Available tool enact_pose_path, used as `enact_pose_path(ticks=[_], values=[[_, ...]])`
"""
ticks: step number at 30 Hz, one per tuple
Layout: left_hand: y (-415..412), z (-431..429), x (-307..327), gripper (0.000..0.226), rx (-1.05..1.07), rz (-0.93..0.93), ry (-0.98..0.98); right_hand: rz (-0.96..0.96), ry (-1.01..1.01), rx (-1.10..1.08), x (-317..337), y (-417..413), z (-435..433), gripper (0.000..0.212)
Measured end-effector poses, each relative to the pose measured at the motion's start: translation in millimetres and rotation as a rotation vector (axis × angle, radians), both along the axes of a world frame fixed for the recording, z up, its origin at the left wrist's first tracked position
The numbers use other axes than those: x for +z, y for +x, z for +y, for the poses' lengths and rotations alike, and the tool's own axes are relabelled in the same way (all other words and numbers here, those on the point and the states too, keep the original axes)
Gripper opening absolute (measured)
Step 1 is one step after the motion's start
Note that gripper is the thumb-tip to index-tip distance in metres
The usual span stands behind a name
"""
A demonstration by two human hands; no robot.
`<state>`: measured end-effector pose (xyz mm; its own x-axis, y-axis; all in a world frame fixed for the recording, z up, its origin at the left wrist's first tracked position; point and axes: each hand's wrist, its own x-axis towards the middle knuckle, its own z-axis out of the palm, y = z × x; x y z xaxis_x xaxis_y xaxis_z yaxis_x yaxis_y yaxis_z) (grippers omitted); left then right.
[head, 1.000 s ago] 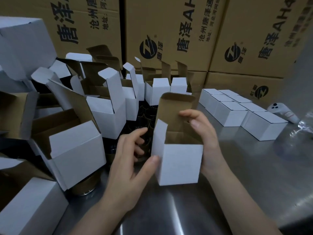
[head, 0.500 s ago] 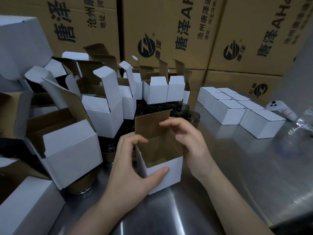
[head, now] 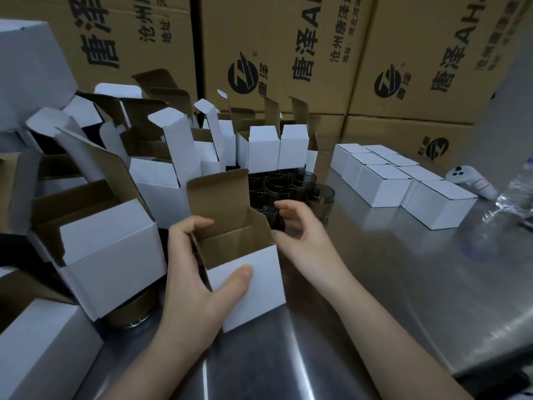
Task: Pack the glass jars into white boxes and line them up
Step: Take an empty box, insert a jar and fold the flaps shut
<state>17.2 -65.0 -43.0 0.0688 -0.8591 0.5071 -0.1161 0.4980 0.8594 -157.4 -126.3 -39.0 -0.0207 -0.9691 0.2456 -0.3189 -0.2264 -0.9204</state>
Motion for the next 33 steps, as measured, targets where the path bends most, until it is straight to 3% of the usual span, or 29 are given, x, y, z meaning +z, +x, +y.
enact_pose_path(ticks=[3, 7, 13, 17, 26, 30, 33], values=[[2, 0, -1, 0.060, 0.014, -0.017, 0.004, 0.163, -0.008, -0.019, -8, 5, -4, 0.062], [1, -1, -1, 0.059, 0.024, -0.060, -0.004, 0.161, 0.002, -0.081, -11, 9, -8, 0.075], [-1, -3, -3, 0.062, 0.019, -0.104, -0.005, 0.112, 0.015, -0.147, -11, 9, -11, 0.071], [-2, -4, -3, 0.068, 0.007, -0.118, 0.010, -0.018, 0.024, -0.192, -7, 3, -10, 0.068], [-2, -7, -3, 0.077, 0.022, -0.162, 0.002, -0.463, 0.051, -0.121, 15, -10, 4, 0.032], [-1, -8, -4, 0.082, 0.024, -0.176, 0.012, -0.549, 0.031, -0.064, 22, -10, 9, 0.034], [0, -8, -5, 0.085, 0.021, -0.183, 0.018, -0.591, -0.009, 0.000, 25, -10, 14, 0.053]])
